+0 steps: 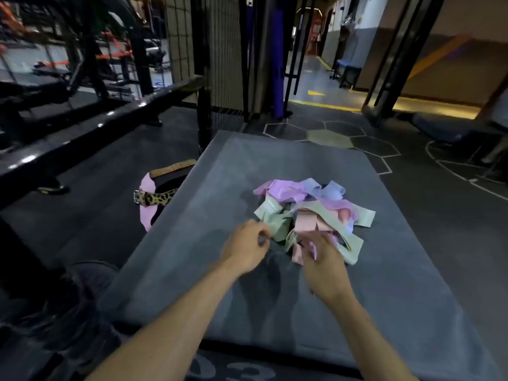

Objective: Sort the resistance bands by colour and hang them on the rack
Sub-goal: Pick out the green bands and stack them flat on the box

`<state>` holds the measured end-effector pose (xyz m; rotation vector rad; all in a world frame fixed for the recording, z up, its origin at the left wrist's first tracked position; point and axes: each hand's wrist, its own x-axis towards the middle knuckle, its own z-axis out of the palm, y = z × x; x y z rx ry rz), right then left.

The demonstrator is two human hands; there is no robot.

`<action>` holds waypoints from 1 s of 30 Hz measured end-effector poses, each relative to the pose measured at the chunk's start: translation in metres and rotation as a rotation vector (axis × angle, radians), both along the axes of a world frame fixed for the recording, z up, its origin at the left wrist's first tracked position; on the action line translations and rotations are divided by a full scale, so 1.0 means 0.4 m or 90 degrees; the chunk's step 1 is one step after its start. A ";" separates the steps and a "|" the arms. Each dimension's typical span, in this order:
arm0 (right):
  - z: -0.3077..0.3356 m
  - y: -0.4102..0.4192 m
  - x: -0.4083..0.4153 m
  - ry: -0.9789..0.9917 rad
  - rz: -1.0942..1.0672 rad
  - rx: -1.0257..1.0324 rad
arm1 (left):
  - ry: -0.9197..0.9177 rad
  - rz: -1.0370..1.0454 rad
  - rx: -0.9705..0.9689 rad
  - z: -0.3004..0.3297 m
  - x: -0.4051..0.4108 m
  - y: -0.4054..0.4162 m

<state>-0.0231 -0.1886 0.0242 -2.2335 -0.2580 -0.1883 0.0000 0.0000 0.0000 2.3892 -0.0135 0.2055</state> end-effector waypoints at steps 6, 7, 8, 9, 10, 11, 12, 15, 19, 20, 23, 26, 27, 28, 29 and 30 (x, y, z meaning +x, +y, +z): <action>-0.027 -0.014 0.062 -0.058 -0.030 -0.122 | -0.021 -0.066 0.134 0.011 0.094 -0.082; -0.034 -0.020 0.065 -0.052 -0.031 -0.119 | 0.006 -0.077 0.140 0.008 0.099 -0.090; -0.033 -0.023 0.064 -0.047 -0.032 -0.111 | 0.029 -0.086 0.143 0.004 0.105 -0.096; -0.030 -0.024 0.063 -0.045 -0.036 -0.100 | 0.041 -0.091 0.133 0.005 0.106 -0.105; -0.026 -0.024 0.061 -0.045 -0.039 -0.086 | 0.048 -0.088 0.118 0.011 0.107 -0.114; -0.021 -0.024 0.056 -0.048 -0.042 -0.071 | 0.045 -0.082 0.098 0.018 0.106 -0.122; -0.014 -0.023 0.047 -0.051 -0.040 -0.060 | 0.030 -0.075 0.076 0.028 0.107 -0.129; 0.000 -0.027 0.023 -0.052 -0.017 -0.040 | -0.078 -0.052 0.024 0.079 0.107 -0.129; 0.016 -0.044 -0.007 -0.058 0.001 -0.026 | -0.235 -0.048 -0.052 0.215 0.075 -0.091; 0.020 -0.049 -0.013 -0.061 -0.004 -0.026 | -0.264 -0.044 -0.073 0.250 0.056 -0.079; 0.036 -0.053 -0.041 -0.051 -0.024 0.019 | -0.341 -0.038 -0.174 0.329 -0.025 -0.039; 0.052 -0.030 -0.087 -0.032 -0.008 0.115 | -0.343 -0.023 -0.144 0.346 -0.109 0.003; 0.061 -0.018 -0.104 -0.013 0.015 0.160 | -0.322 -0.023 -0.115 0.336 -0.128 0.020; 0.072 -0.006 -0.122 0.016 0.047 0.209 | -0.300 -0.024 -0.084 0.324 -0.147 0.036; 0.081 0.006 -0.137 0.039 0.076 0.250 | -0.272 -0.026 -0.069 0.312 -0.164 0.054; 0.088 0.019 -0.148 0.050 0.094 0.278 | -0.227 -0.029 -0.078 0.304 -0.182 0.070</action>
